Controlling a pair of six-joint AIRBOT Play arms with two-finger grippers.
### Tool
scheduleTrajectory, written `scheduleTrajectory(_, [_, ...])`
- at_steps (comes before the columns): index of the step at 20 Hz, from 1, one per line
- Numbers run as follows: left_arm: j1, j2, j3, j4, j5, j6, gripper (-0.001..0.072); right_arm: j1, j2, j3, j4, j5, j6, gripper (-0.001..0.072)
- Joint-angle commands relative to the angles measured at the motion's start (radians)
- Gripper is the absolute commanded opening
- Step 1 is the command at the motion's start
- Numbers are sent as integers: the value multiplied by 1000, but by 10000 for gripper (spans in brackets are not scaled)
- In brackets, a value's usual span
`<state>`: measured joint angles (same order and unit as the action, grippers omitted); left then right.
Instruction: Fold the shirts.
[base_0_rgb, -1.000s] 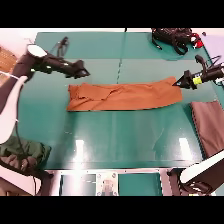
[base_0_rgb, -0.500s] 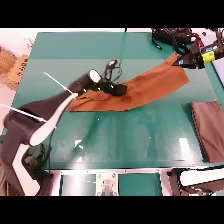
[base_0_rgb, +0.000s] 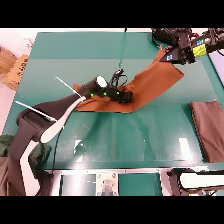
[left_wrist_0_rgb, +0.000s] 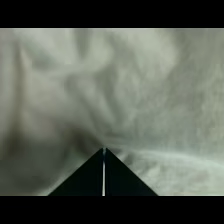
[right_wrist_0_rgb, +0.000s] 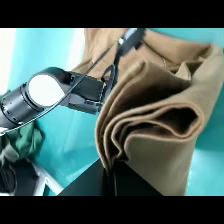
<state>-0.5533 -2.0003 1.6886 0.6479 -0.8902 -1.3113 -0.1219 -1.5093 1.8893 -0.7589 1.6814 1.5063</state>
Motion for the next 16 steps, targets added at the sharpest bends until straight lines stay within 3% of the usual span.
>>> scheduleTrajectory(1, [117, -2, 155, 135, -403, -79, 20, 24, 2, 0, 0, -57, 9, 17])
scheduleTrajectory(3, [210, 3, 313, 283, -621, -154, 20, 58, -4, 0, 0, -99, 24, 17])
scheduleTrajectory(5, [289, 42, 426, 454, -730, -209, 20, 124, -16, -1, 0, -165, 28, 17])
scheduleTrajectory(10, [465, 188, 428, 689, -791, -237, 21, 410, -134, -20, 0, -448, 31, 17])
scheduleTrajectory(15, [558, 235, 386, 733, -802, -237, 21, 747, -399, -21, 1, -921, 31, 18])
scheduleTrajectory(16, [566, 235, 374, 734, -803, -237, 22, 802, -451, -21, 4, -1006, 31, 105])
